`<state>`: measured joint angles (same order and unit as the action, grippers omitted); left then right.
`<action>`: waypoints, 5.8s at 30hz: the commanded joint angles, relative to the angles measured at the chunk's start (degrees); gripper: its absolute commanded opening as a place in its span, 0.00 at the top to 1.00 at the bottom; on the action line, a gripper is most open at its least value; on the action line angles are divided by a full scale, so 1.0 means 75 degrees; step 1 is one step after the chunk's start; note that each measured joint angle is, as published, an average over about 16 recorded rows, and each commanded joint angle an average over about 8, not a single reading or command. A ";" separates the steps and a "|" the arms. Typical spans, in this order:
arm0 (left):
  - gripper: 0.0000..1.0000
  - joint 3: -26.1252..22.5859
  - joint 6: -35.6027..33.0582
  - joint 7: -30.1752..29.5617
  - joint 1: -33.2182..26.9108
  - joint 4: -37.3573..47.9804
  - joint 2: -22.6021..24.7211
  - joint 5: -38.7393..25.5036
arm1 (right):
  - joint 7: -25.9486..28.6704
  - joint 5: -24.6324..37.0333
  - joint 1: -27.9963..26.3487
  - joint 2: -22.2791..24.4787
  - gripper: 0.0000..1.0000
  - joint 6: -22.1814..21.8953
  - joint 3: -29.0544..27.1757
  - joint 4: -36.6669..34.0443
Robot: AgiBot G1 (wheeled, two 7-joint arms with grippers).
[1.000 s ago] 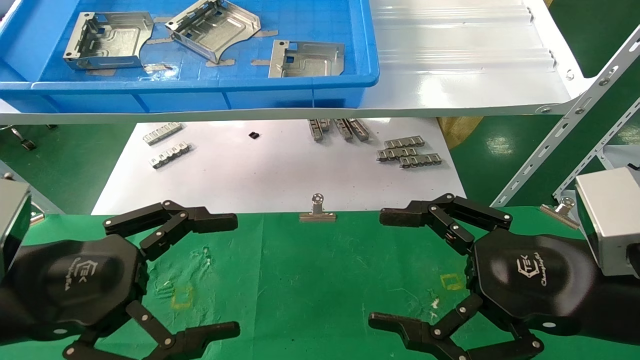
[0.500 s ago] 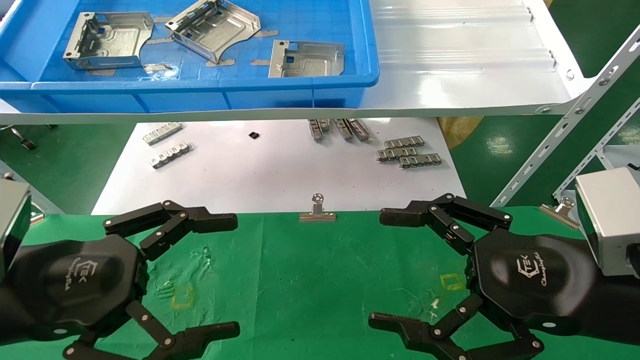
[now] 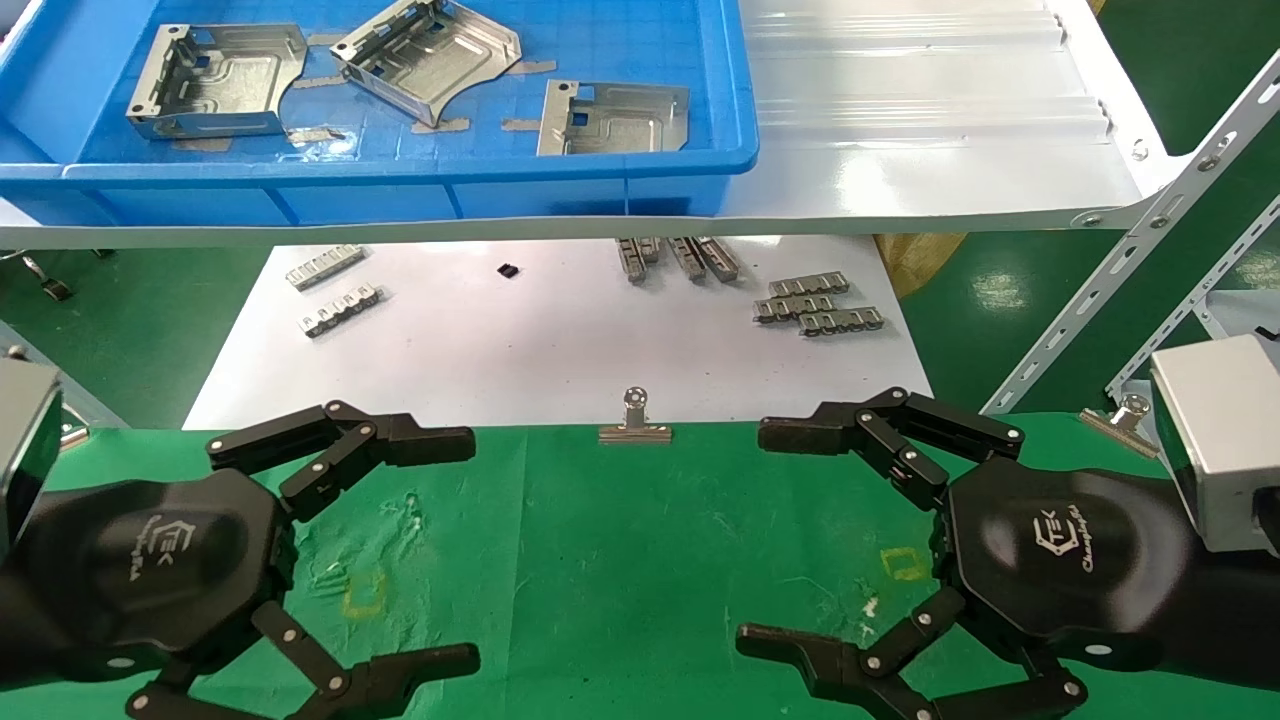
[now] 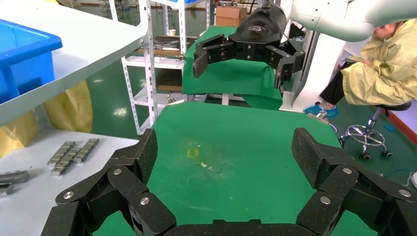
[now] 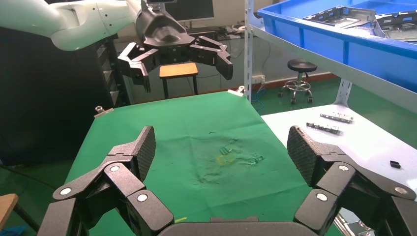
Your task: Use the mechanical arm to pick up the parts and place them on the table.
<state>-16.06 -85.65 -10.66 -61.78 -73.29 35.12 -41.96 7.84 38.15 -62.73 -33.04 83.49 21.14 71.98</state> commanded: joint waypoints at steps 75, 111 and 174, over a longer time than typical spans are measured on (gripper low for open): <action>1.00 -0.2179 0.4701 0.1591 -0.7554 0.9516 0.4509 -0.5062 | -0.0002 -0.0002 -0.0001 0.0000 0.00 0.0000 0.0003 -0.0001; 1.00 -0.1720 0.1967 0.2104 -0.7799 0.9174 0.3899 -0.4346 | -0.0002 -0.0003 -0.0002 0.0001 0.00 -0.0001 0.0004 -0.0001; 0.00 -0.4967 -0.0315 0.8701 -0.4471 0.8161 0.1740 -0.3351 | -0.0004 -0.0005 -0.0002 0.0002 0.00 -0.0002 0.0007 -0.0001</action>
<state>-53.00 -88.57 54.20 -95.34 -12.23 48.13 -66.54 7.81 38.12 -62.75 -33.02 83.48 21.20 71.97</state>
